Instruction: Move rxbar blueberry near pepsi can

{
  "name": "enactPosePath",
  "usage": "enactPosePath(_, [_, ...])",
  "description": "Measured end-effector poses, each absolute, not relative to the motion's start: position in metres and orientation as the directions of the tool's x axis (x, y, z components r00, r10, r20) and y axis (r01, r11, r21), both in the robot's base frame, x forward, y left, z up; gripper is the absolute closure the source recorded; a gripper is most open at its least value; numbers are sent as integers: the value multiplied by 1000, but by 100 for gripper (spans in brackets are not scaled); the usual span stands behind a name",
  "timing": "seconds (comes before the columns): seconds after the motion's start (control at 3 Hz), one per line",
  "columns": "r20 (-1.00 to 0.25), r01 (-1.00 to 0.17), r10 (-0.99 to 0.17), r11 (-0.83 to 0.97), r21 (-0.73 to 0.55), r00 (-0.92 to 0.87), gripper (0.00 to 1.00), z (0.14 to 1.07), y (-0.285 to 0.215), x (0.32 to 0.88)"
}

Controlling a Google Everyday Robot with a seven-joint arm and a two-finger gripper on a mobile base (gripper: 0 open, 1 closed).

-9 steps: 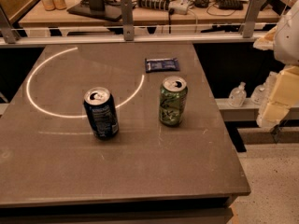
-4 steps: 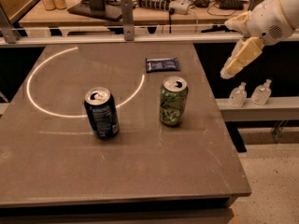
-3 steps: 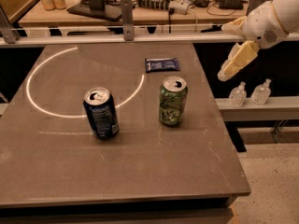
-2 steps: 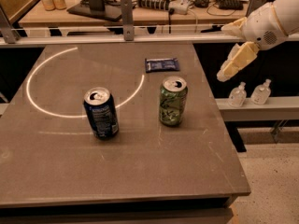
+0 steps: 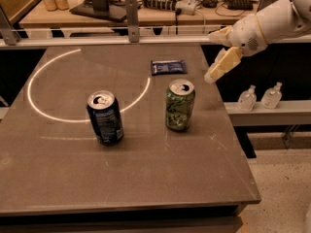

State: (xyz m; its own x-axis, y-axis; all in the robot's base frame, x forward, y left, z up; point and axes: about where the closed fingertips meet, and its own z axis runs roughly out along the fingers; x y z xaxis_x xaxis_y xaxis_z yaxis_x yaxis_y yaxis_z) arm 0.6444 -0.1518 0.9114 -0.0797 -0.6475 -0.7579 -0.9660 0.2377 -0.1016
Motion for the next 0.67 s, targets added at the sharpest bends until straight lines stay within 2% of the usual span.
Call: enactPosePath(0.67, [-799, -972, -600, 208, -106, -41, 0, 888, -120, 694])
